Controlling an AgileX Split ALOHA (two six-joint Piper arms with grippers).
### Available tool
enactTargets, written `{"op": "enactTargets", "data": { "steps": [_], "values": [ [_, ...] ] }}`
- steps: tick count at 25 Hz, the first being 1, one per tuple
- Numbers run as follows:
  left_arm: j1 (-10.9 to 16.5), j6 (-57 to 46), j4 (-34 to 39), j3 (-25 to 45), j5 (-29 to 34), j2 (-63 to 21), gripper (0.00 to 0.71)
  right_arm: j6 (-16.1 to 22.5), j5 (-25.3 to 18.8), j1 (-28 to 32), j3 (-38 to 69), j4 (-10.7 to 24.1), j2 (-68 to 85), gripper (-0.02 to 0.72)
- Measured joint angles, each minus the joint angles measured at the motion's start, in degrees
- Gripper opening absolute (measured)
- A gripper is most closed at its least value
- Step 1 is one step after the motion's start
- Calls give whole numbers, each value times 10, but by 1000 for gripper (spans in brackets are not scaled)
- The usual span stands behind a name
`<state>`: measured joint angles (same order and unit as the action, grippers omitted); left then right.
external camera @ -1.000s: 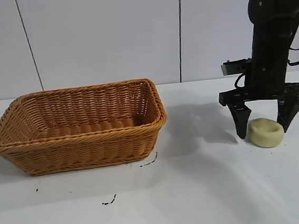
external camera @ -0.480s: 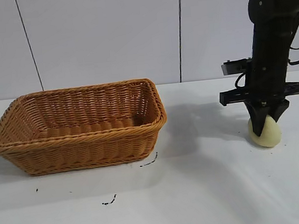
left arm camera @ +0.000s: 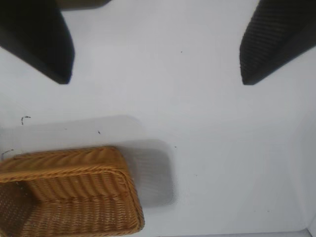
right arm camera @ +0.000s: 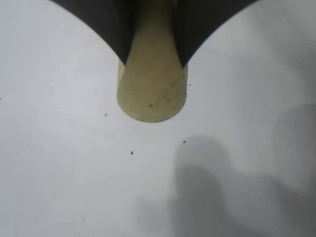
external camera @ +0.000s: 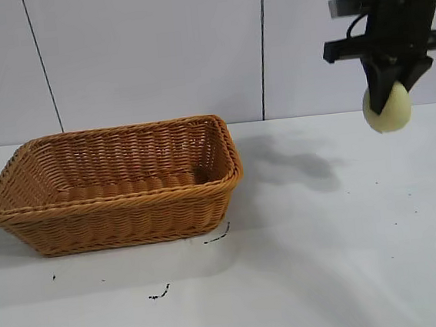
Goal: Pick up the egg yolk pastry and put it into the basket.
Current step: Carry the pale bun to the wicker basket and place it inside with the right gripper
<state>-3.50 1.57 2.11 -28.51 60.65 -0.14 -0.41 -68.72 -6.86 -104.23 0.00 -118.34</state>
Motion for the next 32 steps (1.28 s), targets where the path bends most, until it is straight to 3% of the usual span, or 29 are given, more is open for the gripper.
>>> {"op": "enactTargets", "data": {
  "steps": [7,17,28,32],
  "values": [
    [0,0,0,0,0,0,693,-3,-5,-11,-55,-28,0,120],
    [0,0,0,0,0,0,693,10,7,-152,-101,0,-1,120],
    [0,0,0,0,0,0,693,32,98,-311,-154,0,-98,120],
    [0,0,0,0,0,0,693,43,153,-320,-187,-8,-166,120]
  ]
}}
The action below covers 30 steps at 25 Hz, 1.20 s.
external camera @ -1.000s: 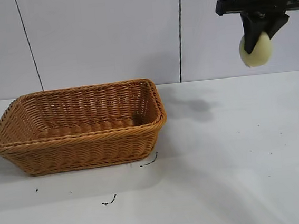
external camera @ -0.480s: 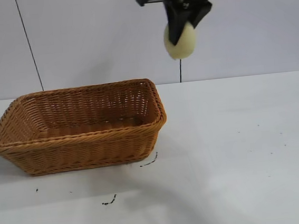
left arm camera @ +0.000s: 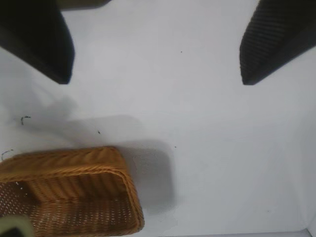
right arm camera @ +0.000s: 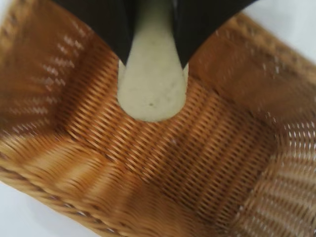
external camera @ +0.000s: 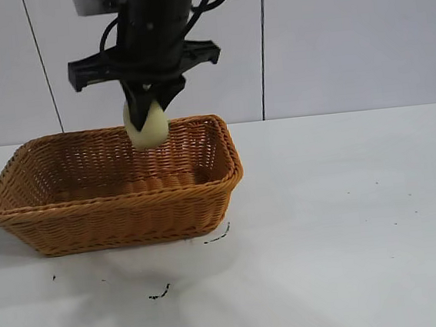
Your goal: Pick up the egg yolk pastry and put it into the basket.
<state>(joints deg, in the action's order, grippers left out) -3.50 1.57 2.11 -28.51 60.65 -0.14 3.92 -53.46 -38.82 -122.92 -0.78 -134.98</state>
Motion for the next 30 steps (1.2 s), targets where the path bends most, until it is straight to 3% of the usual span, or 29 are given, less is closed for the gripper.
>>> {"op": "enactTargets", "data": {
  "steps": [5,10,12,14,15,16,17,18,21,25,30],
  "values": [
    [0,0,0,0,0,0,693,-1,54,0,-4,-2,-56,119],
    [0,0,0,0,0,0,693,-1,58,0,-4,-2,-75,126],
    [0,0,0,0,0,0,693,-1,58,0,-4,-2,-74,177],
    [0,0,0,0,0,0,693,-1,58,0,-4,-2,-72,312],
    [0,0,0,0,0,0,693,-1,58,0,-4,-2,-72,312],
    [0,0,0,0,0,0,693,-1,57,0,-4,-2,-69,389],
    [0,0,0,0,0,0,693,-1,54,0,-4,-2,-59,566],
    [0,0,0,0,0,0,693,-1,50,0,-4,-2,-50,618],
    [0,0,0,0,0,0,693,-1,26,1,-5,8,-15,677],
    [0,0,0,0,0,0,693,-1,-20,18,-5,20,30,689],
    [0,0,0,0,0,0,693,-4,-36,85,-7,27,46,689]
  ]
}}
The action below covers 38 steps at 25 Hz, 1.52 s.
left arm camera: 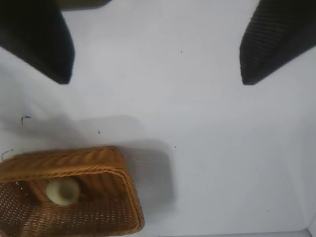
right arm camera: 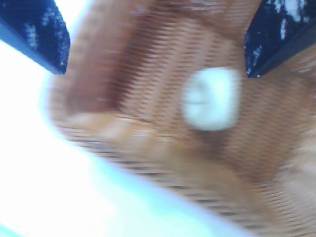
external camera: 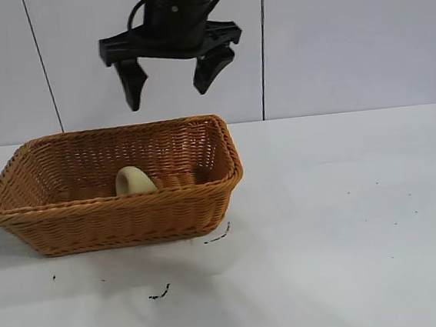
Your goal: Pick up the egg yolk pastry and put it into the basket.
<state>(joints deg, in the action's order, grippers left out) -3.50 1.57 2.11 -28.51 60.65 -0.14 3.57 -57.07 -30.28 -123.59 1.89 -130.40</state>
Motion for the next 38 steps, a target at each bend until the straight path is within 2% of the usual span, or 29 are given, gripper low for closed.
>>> {"op": "enactTargets", "data": {
  "steps": [3,4,5,9,15,19,25,28,38],
  "values": [
    [0,0,0,0,0,0,693,-9,-11,60,0,1,0,692],
    [0,0,0,0,0,0,693,-9,-11,60,0,1,0,692],
    [0,0,0,0,0,0,693,-13,-16,107,0,2,0,695],
    [0,0,0,0,0,0,693,-13,-37,197,0,4,0,695],
    [0,0,0,0,0,0,693,-17,-83,273,0,6,0,695],
    [0,0,0,0,0,0,693,-24,-120,281,0,7,0,695],
    [0,0,0,0,0,0,693,-26,-120,281,52,-7,32,695],
    [0,0,0,0,0,0,693,-26,-119,281,132,-9,93,695],
    [0,0,0,0,0,0,693,-30,-121,281,501,-9,394,695]
  ]
}}
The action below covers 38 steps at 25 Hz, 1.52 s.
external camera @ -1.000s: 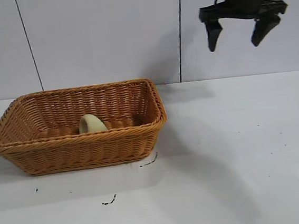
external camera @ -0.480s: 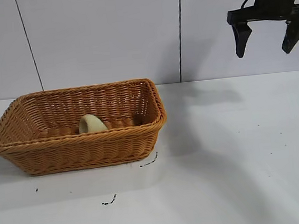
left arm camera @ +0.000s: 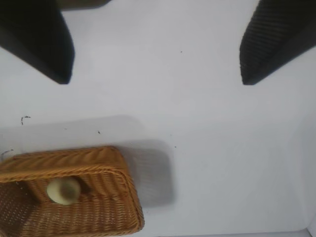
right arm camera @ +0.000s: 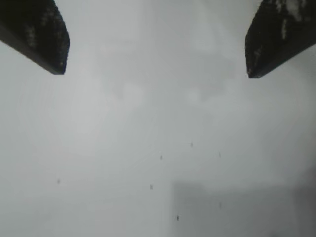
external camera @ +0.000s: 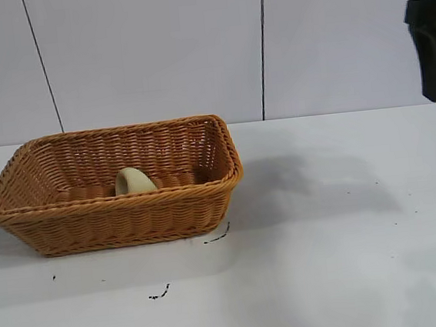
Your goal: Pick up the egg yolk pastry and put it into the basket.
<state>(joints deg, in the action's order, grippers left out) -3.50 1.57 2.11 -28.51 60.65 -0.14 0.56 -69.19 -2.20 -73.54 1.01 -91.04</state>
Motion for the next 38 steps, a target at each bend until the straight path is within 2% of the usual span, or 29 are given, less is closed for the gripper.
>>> {"op": "enactTargets", "data": {
  "steps": [5,8,14,17,19,31,38],
  "values": [
    [0,0,0,0,0,0,693,0,-1,0,146,0,176,695],
    [0,0,0,0,0,0,693,0,13,0,225,-1,290,695],
    [0,0,0,0,0,0,693,0,94,0,357,-20,501,695],
    [0,0,0,0,0,0,693,0,114,0,415,-22,606,695],
    [0,0,0,0,0,0,693,0,111,0,443,-22,667,695],
    [0,0,0,0,0,0,693,2,106,0,455,-23,897,695],
    [0,0,0,0,0,0,693,2,106,0,455,-28,914,695]
  ]
}}
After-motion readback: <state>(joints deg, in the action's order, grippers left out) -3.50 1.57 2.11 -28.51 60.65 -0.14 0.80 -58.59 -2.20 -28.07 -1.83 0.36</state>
